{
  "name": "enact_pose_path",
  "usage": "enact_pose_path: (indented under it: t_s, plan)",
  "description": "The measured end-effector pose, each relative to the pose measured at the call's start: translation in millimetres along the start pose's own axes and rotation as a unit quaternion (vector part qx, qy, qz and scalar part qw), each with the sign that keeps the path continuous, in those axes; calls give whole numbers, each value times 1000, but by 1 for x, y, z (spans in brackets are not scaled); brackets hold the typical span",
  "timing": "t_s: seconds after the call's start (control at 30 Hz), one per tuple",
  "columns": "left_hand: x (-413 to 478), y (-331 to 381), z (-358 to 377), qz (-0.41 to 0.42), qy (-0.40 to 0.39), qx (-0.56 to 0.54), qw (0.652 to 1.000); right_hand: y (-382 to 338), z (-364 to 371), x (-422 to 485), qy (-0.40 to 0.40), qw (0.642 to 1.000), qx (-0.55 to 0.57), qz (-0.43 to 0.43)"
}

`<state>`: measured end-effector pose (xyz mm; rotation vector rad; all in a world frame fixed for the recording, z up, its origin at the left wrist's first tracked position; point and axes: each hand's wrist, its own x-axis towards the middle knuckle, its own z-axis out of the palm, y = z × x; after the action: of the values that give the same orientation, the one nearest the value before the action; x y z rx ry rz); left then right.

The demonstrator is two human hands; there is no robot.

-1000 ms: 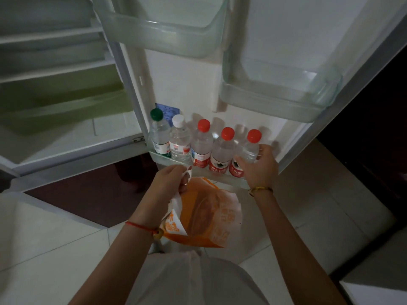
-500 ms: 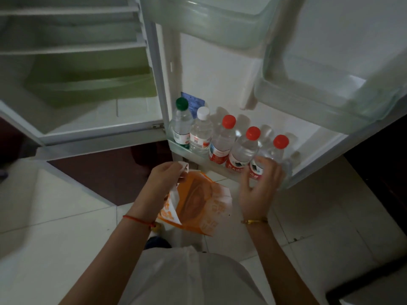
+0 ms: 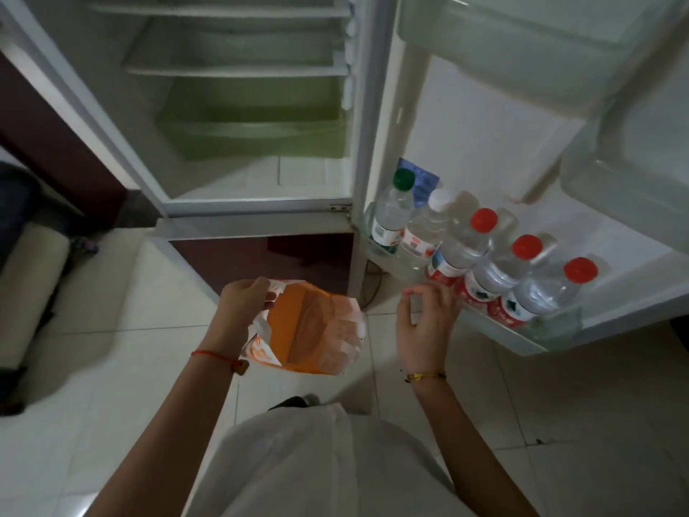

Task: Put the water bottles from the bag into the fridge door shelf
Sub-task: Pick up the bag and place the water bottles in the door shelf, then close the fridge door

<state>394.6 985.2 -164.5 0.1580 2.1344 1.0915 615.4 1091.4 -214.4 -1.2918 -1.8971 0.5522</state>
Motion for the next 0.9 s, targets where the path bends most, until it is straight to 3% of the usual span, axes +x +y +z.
enact_pose_path:
  t_s: [0.13, 0.37, 0.47, 0.63, 0.73, 0.9]
  plan:
    - [19, -13, -28, 12, 37, -6, 999, -23, 24, -3, -42, 999, 18, -11]
    - [41, -23, -42, 28, 53, 177, 982, -43, 38, -6, -55, 998, 36, -7]
    - [43, -10, -34, 71, 40, 169, 982, -36, 34, -8, -53, 998, 32, 1]
    - [33, 27, -1, 172, 40, 141, 974, -18, 15, -7, -12, 1000, 18, 10]
    - [12, 48, 21, 270, 35, 58, 961, -13, -6, -2, 35, 999, 20, -2]
    - [-35, 77, 56, 436, -6, -47, 899, -11, -55, 13, 139, 990, 32, 3]
